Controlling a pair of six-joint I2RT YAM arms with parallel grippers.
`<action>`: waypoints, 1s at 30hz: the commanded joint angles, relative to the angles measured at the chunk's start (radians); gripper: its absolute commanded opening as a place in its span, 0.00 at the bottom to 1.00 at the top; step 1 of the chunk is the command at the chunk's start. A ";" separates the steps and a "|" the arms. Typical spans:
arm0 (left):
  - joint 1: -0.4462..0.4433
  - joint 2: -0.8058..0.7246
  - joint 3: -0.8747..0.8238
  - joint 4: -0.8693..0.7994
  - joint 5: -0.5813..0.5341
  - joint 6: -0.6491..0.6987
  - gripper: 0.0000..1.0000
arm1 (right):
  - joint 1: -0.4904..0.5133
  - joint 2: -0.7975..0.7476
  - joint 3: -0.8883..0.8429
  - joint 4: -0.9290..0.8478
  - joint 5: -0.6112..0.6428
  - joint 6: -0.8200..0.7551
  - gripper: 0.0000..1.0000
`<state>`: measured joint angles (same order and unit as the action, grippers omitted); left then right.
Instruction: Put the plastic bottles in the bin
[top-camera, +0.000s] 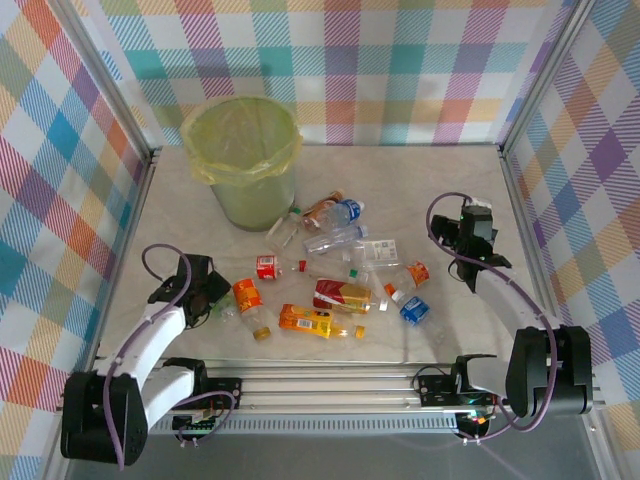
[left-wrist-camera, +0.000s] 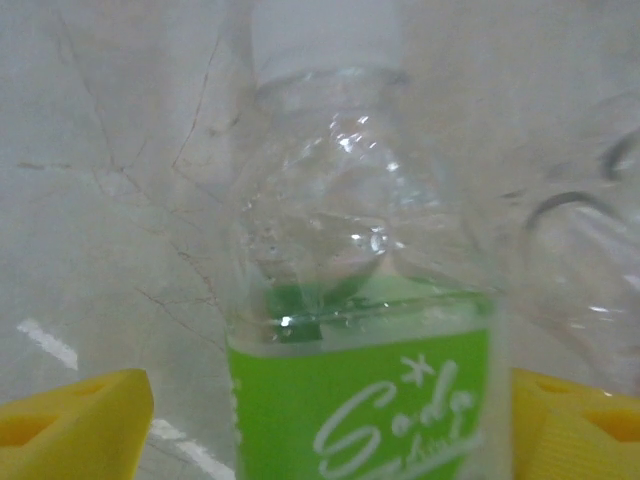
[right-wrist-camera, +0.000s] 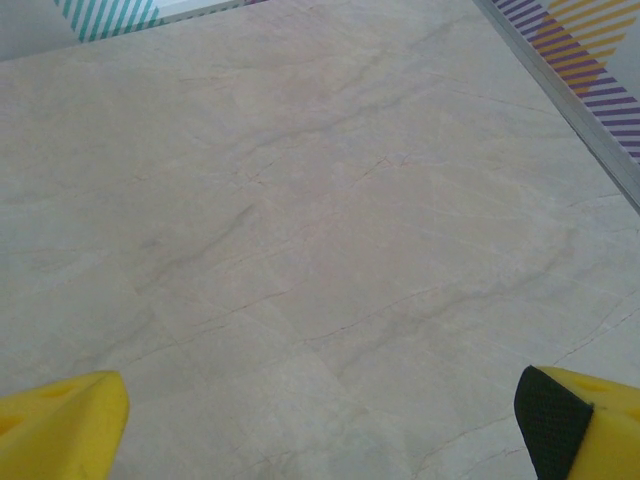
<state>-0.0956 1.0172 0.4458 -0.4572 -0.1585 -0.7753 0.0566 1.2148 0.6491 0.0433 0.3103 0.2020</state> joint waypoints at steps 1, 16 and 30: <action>0.005 0.040 -0.016 0.044 -0.028 -0.024 0.84 | 0.009 0.003 0.025 0.018 -0.010 0.002 1.00; 0.007 0.038 0.040 -0.011 -0.153 -0.025 0.50 | 0.012 0.002 0.024 0.020 -0.003 -0.003 1.00; 0.008 -0.192 0.346 -0.132 -0.261 0.114 0.37 | 0.015 -0.006 0.026 0.016 0.022 0.004 1.00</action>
<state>-0.0948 0.8387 0.7017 -0.5758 -0.3912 -0.7246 0.0605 1.2160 0.6491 0.0437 0.3149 0.2020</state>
